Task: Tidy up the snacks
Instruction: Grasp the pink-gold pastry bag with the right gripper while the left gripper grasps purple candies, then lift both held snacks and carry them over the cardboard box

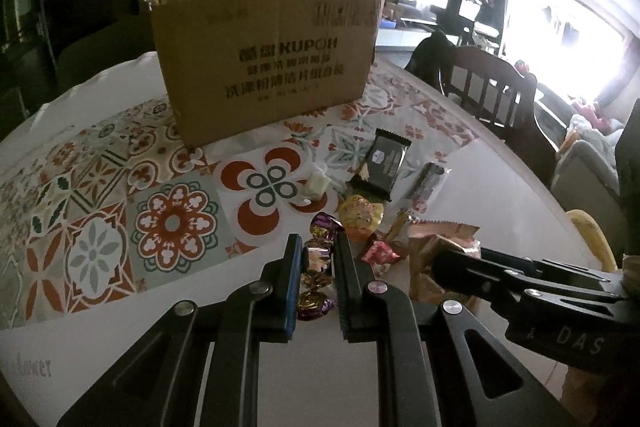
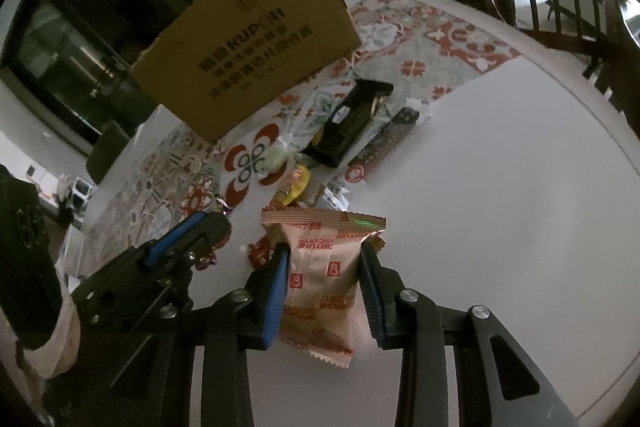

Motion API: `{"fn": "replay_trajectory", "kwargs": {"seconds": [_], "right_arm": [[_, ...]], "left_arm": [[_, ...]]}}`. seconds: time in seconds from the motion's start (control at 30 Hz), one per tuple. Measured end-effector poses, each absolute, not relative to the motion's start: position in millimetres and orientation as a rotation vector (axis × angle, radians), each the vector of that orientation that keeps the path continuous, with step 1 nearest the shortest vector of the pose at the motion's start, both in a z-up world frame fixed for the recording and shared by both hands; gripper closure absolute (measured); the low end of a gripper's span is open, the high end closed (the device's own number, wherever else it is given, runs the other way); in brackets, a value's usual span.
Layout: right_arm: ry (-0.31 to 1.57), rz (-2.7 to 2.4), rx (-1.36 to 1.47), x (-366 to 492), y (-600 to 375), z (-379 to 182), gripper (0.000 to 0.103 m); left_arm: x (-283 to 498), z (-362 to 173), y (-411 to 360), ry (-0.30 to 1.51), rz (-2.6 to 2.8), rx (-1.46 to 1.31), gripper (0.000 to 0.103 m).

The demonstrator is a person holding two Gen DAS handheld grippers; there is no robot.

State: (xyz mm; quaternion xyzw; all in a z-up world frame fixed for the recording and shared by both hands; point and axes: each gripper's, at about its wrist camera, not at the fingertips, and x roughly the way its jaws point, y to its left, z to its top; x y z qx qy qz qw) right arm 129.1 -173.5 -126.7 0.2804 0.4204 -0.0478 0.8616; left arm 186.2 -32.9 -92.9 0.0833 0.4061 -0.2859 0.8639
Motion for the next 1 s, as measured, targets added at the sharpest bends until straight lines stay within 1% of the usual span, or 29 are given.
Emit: {"fn": "replay_trajectory", "kwargs": {"seconds": [0.53, 1.0], "right_arm": [[0.735, -0.025, 0.468, 119.2, -182.3, -87.6, 0.068], [0.590, 0.011, 0.455, 144.1, -206.6, -39.5, 0.068]], "left_arm": [[166.7, -47.5, -30.9, 0.765, -0.495, 0.105, 0.086], [182.5, 6.7, -38.0, 0.623, -0.443, 0.060, 0.086]]}}
